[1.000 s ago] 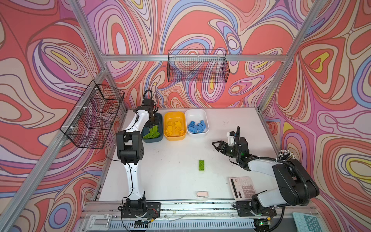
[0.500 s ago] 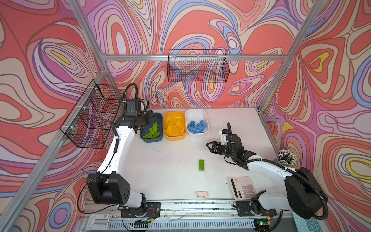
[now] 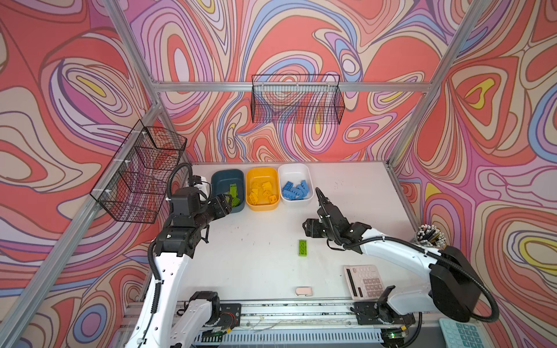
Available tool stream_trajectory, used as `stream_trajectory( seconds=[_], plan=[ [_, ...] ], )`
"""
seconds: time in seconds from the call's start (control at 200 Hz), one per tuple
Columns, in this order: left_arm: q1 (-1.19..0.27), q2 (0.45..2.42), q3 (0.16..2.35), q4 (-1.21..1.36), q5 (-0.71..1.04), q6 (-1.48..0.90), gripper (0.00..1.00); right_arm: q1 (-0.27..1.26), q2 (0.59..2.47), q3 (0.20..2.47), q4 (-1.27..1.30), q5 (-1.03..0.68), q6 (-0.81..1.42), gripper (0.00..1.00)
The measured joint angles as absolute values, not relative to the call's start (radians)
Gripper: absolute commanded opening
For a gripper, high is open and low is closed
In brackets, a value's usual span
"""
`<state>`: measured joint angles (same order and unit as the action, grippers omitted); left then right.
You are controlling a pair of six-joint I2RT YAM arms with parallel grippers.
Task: Sort the legos into containers by color
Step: 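Withdraw the left arm while the right gripper lowers and grasps the last green brick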
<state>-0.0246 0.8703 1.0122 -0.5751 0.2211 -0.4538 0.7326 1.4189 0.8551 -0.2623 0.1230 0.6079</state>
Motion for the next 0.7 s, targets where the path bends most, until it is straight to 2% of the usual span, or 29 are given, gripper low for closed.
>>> stream_trajectory(
  seconds=[0.18,0.406,0.701],
  plan=[
    [-0.025,0.775,0.930,-0.572,0.202,-0.458,0.71,0.799,1.539,0.923,-0.327,0.194,0.634,0.78],
    [-0.062,0.752,0.932,-0.577,0.180,-0.455,0.71,0.879,1.686,1.019,-0.400,0.258,0.678,0.77],
    [-0.133,0.727,0.965,-0.603,0.122,-0.429,0.71,0.955,1.753,1.023,-0.457,0.282,0.745,0.66]
  ],
)
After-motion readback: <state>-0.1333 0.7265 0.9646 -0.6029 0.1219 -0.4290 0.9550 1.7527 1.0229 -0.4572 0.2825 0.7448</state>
